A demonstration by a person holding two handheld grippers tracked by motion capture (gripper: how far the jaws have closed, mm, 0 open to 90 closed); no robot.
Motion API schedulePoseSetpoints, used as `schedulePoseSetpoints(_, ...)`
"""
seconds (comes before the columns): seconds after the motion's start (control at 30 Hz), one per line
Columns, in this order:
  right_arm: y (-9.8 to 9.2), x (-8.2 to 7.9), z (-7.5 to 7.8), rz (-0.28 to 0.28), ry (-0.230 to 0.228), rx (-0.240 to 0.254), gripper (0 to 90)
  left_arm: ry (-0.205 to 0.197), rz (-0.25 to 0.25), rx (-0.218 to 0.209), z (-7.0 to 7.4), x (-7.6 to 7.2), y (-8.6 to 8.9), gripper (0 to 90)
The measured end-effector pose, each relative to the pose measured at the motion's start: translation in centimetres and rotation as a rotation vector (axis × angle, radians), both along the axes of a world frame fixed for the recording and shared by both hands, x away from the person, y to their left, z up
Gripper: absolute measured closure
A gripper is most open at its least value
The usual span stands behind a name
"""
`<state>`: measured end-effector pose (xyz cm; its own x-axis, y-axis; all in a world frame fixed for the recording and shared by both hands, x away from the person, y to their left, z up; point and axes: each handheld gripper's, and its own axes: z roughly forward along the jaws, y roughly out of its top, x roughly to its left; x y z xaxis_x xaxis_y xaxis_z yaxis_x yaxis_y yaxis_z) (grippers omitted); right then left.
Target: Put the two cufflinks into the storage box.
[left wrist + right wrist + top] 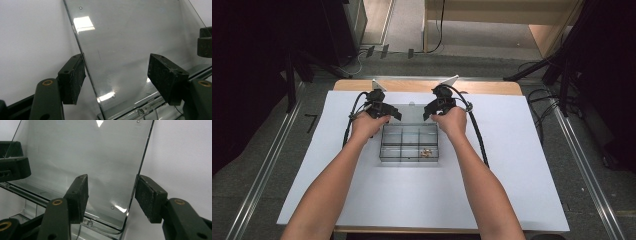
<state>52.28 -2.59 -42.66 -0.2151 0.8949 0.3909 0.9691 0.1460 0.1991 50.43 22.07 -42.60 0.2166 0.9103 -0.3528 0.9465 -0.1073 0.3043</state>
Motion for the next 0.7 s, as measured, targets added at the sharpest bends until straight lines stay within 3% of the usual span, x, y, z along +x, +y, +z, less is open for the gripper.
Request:
schedulePoseSetpoints(0.13,0.0,-0.1,0.4,0.011,-0.013,-0.016,50.5,-0.026,-0.003,0.009,0.4,-0.2,0.0,34.2)
schedulePoseSetpoints(0.3,-0.4,-0.3,1.2,0.001,-0.04,0.001,54.6,-0.079,-0.014,0.024,1.2,-0.6,0.0,37.4)
schedulePoseSetpoints(0.7,-1.3,-2.7,3.5,0.028,-0.19,0.043,57.2,-0.233,-0.034,-0.02,3.6,-3.1,0.5,39.7)
